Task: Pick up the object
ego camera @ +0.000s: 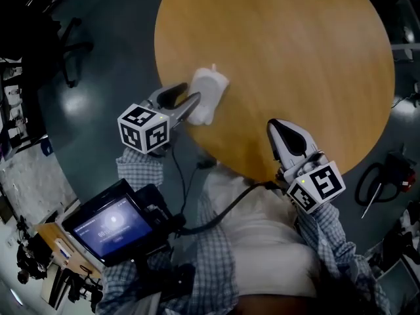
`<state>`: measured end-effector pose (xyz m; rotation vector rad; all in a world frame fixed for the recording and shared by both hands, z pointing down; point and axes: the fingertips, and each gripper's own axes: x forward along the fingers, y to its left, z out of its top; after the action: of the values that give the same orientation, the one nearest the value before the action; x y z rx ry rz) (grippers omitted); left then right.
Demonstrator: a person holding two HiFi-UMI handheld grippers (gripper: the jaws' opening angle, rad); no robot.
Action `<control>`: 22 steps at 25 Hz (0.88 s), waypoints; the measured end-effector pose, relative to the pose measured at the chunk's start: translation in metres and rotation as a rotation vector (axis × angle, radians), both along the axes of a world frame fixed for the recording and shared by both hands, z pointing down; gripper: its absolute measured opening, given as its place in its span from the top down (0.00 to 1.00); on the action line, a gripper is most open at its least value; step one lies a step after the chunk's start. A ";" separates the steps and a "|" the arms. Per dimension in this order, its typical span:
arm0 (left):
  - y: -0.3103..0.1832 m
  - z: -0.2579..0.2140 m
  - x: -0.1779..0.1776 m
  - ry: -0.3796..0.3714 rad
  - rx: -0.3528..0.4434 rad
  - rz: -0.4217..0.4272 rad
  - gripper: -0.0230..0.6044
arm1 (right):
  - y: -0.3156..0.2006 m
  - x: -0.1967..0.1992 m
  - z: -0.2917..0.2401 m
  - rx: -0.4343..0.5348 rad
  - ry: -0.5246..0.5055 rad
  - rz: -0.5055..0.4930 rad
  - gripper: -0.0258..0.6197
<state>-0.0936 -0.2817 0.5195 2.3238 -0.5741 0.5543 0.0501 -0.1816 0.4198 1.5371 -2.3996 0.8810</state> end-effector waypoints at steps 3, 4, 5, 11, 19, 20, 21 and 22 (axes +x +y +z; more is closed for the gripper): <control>-0.010 0.017 -0.001 -0.008 -0.039 0.003 0.65 | -0.009 -0.002 0.011 -0.027 -0.002 0.007 0.95; -0.011 0.018 0.001 -0.003 -0.047 -0.003 0.65 | -0.008 -0.002 0.011 -0.032 -0.002 0.008 0.95; -0.010 0.017 0.002 0.002 -0.054 -0.007 0.65 | -0.007 0.000 0.011 -0.037 -0.002 0.009 0.95; 0.010 0.024 0.011 -0.033 -0.077 0.066 0.67 | -0.003 0.006 0.011 -0.054 0.001 0.029 0.95; 0.007 0.011 0.013 0.125 -0.110 0.018 0.79 | -0.006 0.009 0.008 -0.041 -0.002 0.042 0.95; 0.006 0.010 0.013 0.143 -0.114 0.007 0.79 | -0.006 0.009 0.008 -0.039 -0.002 0.042 0.95; 0.005 0.009 0.013 0.160 -0.119 -0.001 0.79 | -0.006 0.008 0.008 -0.038 -0.001 0.041 0.95; 0.005 0.008 0.014 0.177 -0.124 -0.008 0.79 | -0.005 0.007 0.009 -0.037 0.000 0.039 0.95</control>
<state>-0.0797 -0.2770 0.5274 2.2242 -0.4527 0.3643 0.0576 -0.1869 0.4283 1.5749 -2.3473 0.9271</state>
